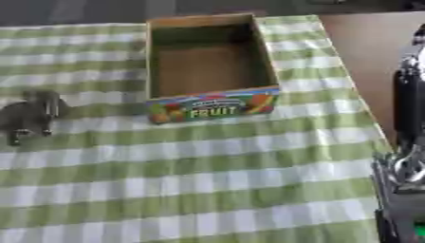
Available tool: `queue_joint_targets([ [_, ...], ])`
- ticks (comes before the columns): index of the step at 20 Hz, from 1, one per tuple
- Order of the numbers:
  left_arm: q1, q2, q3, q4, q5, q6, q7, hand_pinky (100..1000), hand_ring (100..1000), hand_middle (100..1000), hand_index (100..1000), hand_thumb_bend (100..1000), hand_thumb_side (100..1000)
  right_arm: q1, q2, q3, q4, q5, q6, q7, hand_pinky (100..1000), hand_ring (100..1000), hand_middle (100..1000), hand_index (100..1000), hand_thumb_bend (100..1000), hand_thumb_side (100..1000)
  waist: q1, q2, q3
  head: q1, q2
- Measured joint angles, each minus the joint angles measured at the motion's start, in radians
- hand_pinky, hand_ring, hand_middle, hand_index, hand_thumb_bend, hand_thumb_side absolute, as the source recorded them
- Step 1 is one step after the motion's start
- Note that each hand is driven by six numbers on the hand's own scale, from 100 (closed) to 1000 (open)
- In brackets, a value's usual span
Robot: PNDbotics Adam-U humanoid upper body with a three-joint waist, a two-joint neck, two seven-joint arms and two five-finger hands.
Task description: Pick up objects on the table and place them in the box.
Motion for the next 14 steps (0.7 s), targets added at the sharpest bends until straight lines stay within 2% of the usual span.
queue_joint_targets([
  [7,0.062,0.227,-0.012,0.0,-0.234,-0.019,0.07,661,711,799,909,100,517,0.008,-0.009,0.0,0.0,0.0,0.003,0.003,858,745,665,807,100,649,0.018,-0.013,0.004,-0.009,0.001],
  [12,0.121,0.405,-0.058,0.0,-0.398,0.036,0.073,686,728,769,901,100,455,0.008,-0.018,0.0,0.0,0.0,0.003,0.004,857,745,664,807,100,650,0.028,-0.017,0.004,-0.009,0.001],
  [14,0.139,0.475,-0.075,-0.001,-0.449,0.071,0.064,694,734,768,901,100,461,0.008,-0.021,0.0,0.0,0.0,0.003,0.004,857,745,665,807,100,650,0.03,-0.017,0.004,-0.012,0.001],
])
